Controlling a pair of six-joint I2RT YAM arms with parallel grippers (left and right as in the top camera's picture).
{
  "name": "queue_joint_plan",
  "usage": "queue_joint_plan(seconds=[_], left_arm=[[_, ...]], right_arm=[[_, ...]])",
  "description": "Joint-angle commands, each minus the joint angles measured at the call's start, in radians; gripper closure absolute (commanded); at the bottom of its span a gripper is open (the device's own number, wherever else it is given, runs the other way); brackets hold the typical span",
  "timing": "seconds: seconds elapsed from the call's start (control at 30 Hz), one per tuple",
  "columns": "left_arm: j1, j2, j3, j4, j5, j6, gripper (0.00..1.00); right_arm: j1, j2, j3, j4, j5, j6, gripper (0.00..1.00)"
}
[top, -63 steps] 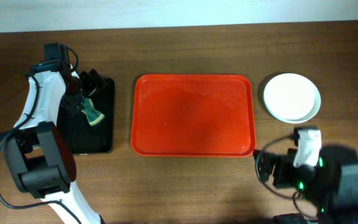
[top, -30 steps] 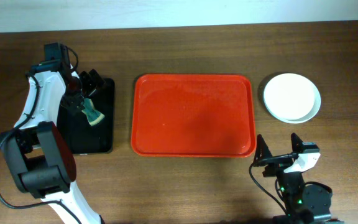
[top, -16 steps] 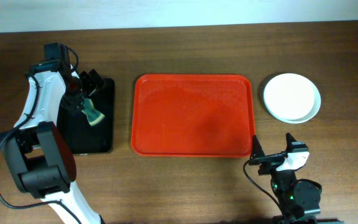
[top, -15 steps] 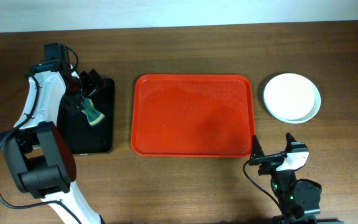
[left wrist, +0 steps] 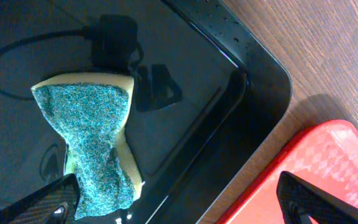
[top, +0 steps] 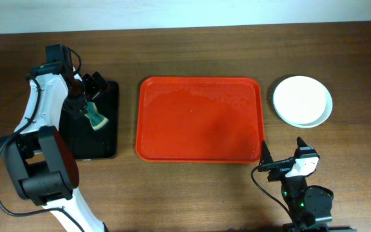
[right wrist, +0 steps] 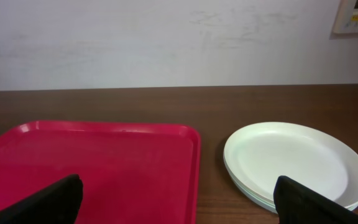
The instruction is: Clean dirty plates on tray and stack at the side
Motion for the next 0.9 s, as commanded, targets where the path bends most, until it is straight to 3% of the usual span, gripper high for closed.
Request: queue_joint_plan(seconds=[0.0, 0.87], left_arm=[[0.005, -0.028, 0.016, 0.002, 0.003, 0.002, 0.01], [0.008, -0.037, 0.016, -0.002, 0.003, 0.002, 0.01]], right_arm=[[0.005, -0.011, -0.008, -0.003, 0.008, -0.010, 0.02], [0.005, -0.011, -0.008, -0.003, 0.008, -0.010, 0.01]])
